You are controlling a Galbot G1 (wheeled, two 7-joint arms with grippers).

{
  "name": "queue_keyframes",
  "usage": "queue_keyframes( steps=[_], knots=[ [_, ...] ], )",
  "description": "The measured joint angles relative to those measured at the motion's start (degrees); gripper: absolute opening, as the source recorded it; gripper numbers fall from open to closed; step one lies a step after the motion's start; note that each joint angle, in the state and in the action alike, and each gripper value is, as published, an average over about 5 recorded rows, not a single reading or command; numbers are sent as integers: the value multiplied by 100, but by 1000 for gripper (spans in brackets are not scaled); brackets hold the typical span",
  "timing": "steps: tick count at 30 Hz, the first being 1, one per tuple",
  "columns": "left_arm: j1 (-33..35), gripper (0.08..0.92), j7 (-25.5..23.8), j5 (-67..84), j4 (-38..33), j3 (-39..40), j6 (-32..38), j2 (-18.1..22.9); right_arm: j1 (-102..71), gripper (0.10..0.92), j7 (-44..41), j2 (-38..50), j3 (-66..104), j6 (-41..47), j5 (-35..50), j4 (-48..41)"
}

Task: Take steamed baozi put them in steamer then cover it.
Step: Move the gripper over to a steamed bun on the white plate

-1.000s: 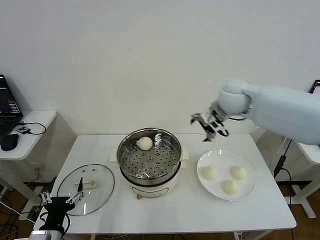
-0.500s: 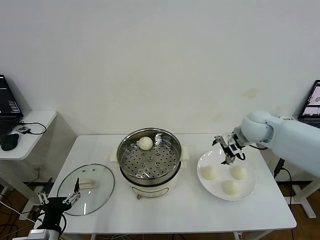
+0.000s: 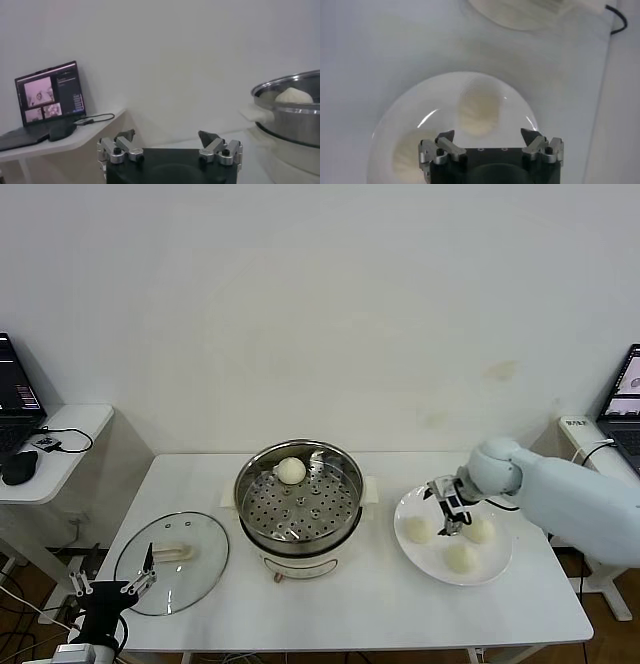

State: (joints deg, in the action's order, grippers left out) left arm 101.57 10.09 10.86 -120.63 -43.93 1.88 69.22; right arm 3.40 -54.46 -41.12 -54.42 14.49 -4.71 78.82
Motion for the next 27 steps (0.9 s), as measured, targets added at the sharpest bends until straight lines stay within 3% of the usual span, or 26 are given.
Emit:
queue_keyframes(
  steps=[9,27],
  knots=[
    [-10,823,0,5,10,1,0,0,-324,813,66,-255,199,13,-146,-307],
    [-38,823,7,14,16,9,0,29,-510,652,93,-527,413,61,-257,-703]
  ],
)
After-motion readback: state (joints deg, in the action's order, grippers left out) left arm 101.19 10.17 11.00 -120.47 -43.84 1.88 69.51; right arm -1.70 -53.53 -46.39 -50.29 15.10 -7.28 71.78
